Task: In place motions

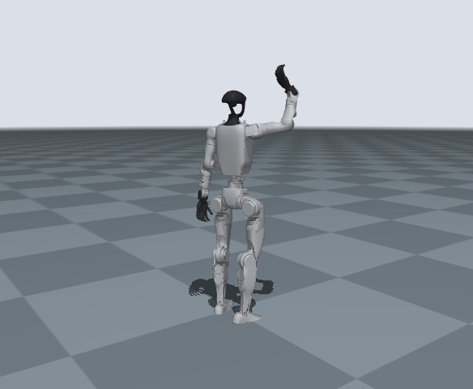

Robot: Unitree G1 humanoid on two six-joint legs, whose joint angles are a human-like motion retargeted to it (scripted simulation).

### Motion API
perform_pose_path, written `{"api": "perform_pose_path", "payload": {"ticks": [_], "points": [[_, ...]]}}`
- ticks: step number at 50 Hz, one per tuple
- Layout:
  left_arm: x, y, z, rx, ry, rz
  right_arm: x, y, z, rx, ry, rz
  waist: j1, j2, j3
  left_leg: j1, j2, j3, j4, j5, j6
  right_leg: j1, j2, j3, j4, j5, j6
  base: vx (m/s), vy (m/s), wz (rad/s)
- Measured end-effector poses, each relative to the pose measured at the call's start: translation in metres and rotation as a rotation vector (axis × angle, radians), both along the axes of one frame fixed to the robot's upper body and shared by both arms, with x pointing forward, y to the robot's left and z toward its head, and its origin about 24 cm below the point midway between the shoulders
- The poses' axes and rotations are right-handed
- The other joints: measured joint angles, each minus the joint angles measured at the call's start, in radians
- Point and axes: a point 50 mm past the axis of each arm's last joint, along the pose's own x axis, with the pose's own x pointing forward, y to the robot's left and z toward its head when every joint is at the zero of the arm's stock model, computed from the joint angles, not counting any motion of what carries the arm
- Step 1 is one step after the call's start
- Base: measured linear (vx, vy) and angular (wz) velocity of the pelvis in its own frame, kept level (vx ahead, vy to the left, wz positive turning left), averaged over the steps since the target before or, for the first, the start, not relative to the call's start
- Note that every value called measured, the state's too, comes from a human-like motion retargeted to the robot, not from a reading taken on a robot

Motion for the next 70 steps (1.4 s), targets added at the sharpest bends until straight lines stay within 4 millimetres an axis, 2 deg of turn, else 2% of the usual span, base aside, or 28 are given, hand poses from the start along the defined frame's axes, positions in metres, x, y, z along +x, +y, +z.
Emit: {"api": "perform_pose_path", "payload": {"ticks": [2,4,8,10,12,14,15,17,20,25,29,32,35,41,43,45,47,50,53,56,58,60,62,64,65,67,68,70], "points": [[-0.004,0.003,0.001,0.01,0.017,0.003,0.005,-0.058,-0.012,0.278,-0.033,0.073,-0.001,-0.004,0.004,0.004,0.0,0.004,0.0,-0.001,0.002,0.001,0.0,0.002,-0.001,0.002,-0.002,-0.01,0.05,-0.16],[-0.006,0.007,0.002,0.02,0.026,0.0,0.007,-0.113,-0.037,0.554,-0.079,0.175,0.009,-0.009,0.008,0.007,0.001,0.009,0.001,-0.003,0.004,-0.002,0.001,0.008,0.0,0.004,-0.005,-0.02,0.04,-0.28],[-0.005,0.012,0.003,0.037,0.01,0.006,0.001,-0.207,-0.109,1.16,-0.189,0.394,0.032,-0.014,0.011,0.005,0.005,0.017,0.003,-0.006,0.005,-0.012,0.003,0.019,0.0,0.009,-0.009,-0.01,0.01,-0.2],[-0.003,0.013,0.003,0.044,-0.002,0.019,-0.008,-0.241,-0.153,1.475,-0.238,0.522,0.035,-0.016,0.014,0.001,0.007,0.017,0.004,-0.006,0.004,-0.015,0.003,0.019,-0.001,0.01,-0.009,0.0,0.0,0.0],[-0.003,0.01,0.002,0.044,-0.006,0.041,-0.011,-0.259,-0.192,1.733,-0.284,0.709,0.033,-0.012,0.017,-0.001,0.009,0.015,0.004,-0.005,0.004,-0.017,0.005,0.018,-0.002,0.01,-0.01,0.0,0.0,0.0],[-0.004,0.005,0.001,0.034,-0.005,0.065,-0.003,-0.261,-0.217,1.842,-0.365,0.952,0.027,-0.004,0.021,-0.002,0.012,0.015,0.005,-0.006,0.004,-0.018,0.008,0.018,-0.002,0.009,-0.01,0.0,0.0,0.0],[-0.004,0.003,0.001,0.027,-0.005,0.074,0.003,-0.26,-0.224,1.84,-0.421,1.082,0.023,0.001,0.024,-0.003,0.013,0.014,0.005,-0.006,0.005,-0.019,0.01,0.018,-0.002,0.009,-0.01,-0.05,0.06,-0.01],[-0.004,0.001,0.001,0.009,0.002,0.071,0.007,-0.253,-0.219,1.661,-0.545,1.259,0.015,0.01,0.026,-0.004,0.015,0.015,0.005,-0.007,0.006,-0.022,0.013,0.018,-0.001,0.008,-0.01,-0.04,0.08,0.0],[-0.007,0.004,0.002,-0.008,0.024,0.022,0.008,-0.231,-0.199,1.361,-0.686,1.245,0.005,0.019,0.016,-0.008,0.017,0.019,0.003,-0.008,0.004,-0.03,0.013,0.018,0.001,0.008,-0.01,-0.02,0.08,-0.03],[-0.005,0.014,0.003,0.025,0.024,-0.094,0.015,-0.168,-0.119,1.009,-0.336,0.956,0.015,0.022,0.01,-0.007,0.011,0.028,0.003,-0.008,0.003,-0.033,0.005,0.023,0.0,0.011,-0.015,0.0,0.01,-0.02],[0.001,0.015,0.003,0.046,-0.008,-0.083,0.0,-0.098,-0.059,0.569,-0.119,0.671,0.023,0.017,0.013,-0.003,0.008,0.029,0.002,-0.006,0.002,-0.027,0.002,0.02,-0.001,0.01,-0.014,0.0,0.0,0.0],[0.003,0.012,0.002,0.039,-0.018,-0.027,-0.01,-0.034,-0.032,0.209,0.012,0.46,0.025,0.012,0.014,-0.001,0.007,0.027,0.001,-0.006,0.003,-0.023,0.002,0.018,-0.001,0.009,-0.012,0.0,0.0,0.0],[0.004,0.012,0.002,0.037,-0.018,0.026,-0.017,0.03,-0.027,-0.126,0.109,0.256,0.028,-0.002,0.015,0.001,0.008,0.023,0.0,-0.005,0.002,-0.017,0.003,0.014,0.0,0.007,-0.011,0.01,-0.04,0.09],[0.006,0.018,0.003,0.034,-0.015,0.028,-0.018,0.142,-0.058,-0.652,0.19,0.014,0.004,-0.023,0.016,0.004,0.008,0.008,0.0,-0.003,0.0,-0.006,0.005,0.004,0.001,0.002,-0.006,0.01,-0.03,0.14],[0.007,0.017,0.003,0.034,-0.025,0.008,-0.022,0.162,-0.073,-0.83,0.161,0.027,-0.003,-0.023,0.015,0.003,0.008,0.002,0.0,-0.002,0.0,-0.004,0.006,0.0,0.001,0.001,-0.005,0.0,0.0,0.0],[0.011,0.009,0.001,0.016,-0.041,-0.013,-0.027,0.165,-0.08,-0.949,0.1,0.11,0.0,-0.01,0.022,0.002,0.009,-0.002,0.001,-0.001,0.001,-0.003,0.007,-0.003,0.001,0.001,-0.005,0.0,0.0,0.0],[0.014,-0.004,-0.002,-0.018,-0.052,-0.024,-0.025,0.153,-0.068,-0.915,0.074,0.163,0.006,0.016,0.031,-0.001,0.009,-0.005,0.001,-0.001,0.001,-0.005,0.008,-0.005,0.001,0.001,-0.004,0.0,0.0,0.0],[0.012,-0.023,-0.005,-0.06,-0.043,-0.014,-0.014,0.116,-0.032,-0.62,0.054,0.086,0.007,0.054,0.035,-0.007,0.011,-0.003,0.002,0.0,0.001,-0.01,0.008,-0.005,0.001,0.003,-0.005,0.0,0.03,-0.01],[0.001,-0.019,-0.003,-0.041,-0.001,0.015,-0.003,0.047,-0.01,-0.184,-0.017,0.053,-0.014,0.046,0.028,-0.013,0.01,-0.002,0.003,0.001,0.001,-0.015,0.006,-0.006,-0.001,0.004,-0.007,0.0,0.02,-0.01],[-0.006,-0.012,-0.001,-0.017,0.03,0.024,0.005,-0.034,-0.016,0.21,-0.059,0.107,-0.017,0.032,0.027,-0.014,0.007,-0.001,0.004,0.002,0.001,-0.016,0.002,-0.005,-0.002,0.006,-0.008,0.0,0.0,0.0],[-0.009,-0.01,-0.001,-0.006,0.037,0.033,0.007,-0.088,-0.033,0.471,-0.087,0.153,-0.016,0.025,0.024,-0.017,0.005,-0.001,0.004,0.003,0.001,-0.017,0.001,-0.005,-0.002,0.007,-0.009,0.0,0.0,0.0],[-0.01,-0.009,0.0,0.002,0.033,0.046,0.004,-0.14,-0.059,0.755,-0.129,0.203,-0.013,0.018,0.021,-0.021,0.004,-0.002,0.006,0.004,0.002,-0.02,0.0,-0.005,-0.003,0.008,-0.01,0.0,0.0,0.0],[-0.01,-0.008,0.0,0.007,0.029,0.061,-0.002,-0.189,-0.095,1.075,-0.172,0.272,-0.01,0.011,0.014,-0.03,0.004,-0.004,0.008,0.006,0.001,-0.025,-0.001,-0.006,-0.005,0.008,-0.011,0.0,0.0,0.0],[-0.009,-0.006,0.0,0.012,0.027,0.073,-0.011,-0.231,-0.143,1.438,-0.235,0.405,-0.007,0.002,0.011,-0.038,0.005,-0.007,0.01,0.008,0.001,-0.028,0.0,-0.011,-0.007,0.009,-0.011,0.0,0.0,0.0],[-0.009,-0.005,0.0,0.012,0.027,0.078,-0.013,-0.246,-0.17,1.626,-0.276,0.511,-0.005,0.0,0.011,-0.04,0.007,-0.009,0.011,0.009,0.0,-0.029,0.001,-0.012,-0.007,0.009,-0.011,0.0,0.0,0.0],[-0.007,-0.005,0.0,0.006,0.023,0.083,-0.005,-0.261,-0.218,1.928,-0.308,0.859,-0.009,-0.002,0.017,-0.043,0.009,-0.012,0.013,0.01,-0.001,-0.028,0.002,-0.017,-0.007,0.01,-0.01,0.0,0.0,0.0],[-0.005,-0.006,0.0,0.002,0.019,0.082,0.0,-0.263,-0.233,1.977,-0.318,1.067,-0.011,-0.001,0.019,-0.044,0.01,-0.014,0.014,0.01,-0.001,-0.029,0.003,-0.02,-0.007,0.01,-0.011,0.0,0.0,0.0],[-0.002,-0.006,-0.001,-0.002,0.007,0.072,0.004,-0.264,-0.248,1.887,-0.415,1.41,-0.015,0.005,0.02,-0.047,0.012,-0.014,0.013,0.009,0.0,-0.033,0.006,-0.021,-0.008,0.009,-0.012,-0.02,0.03,-0.04]]}}
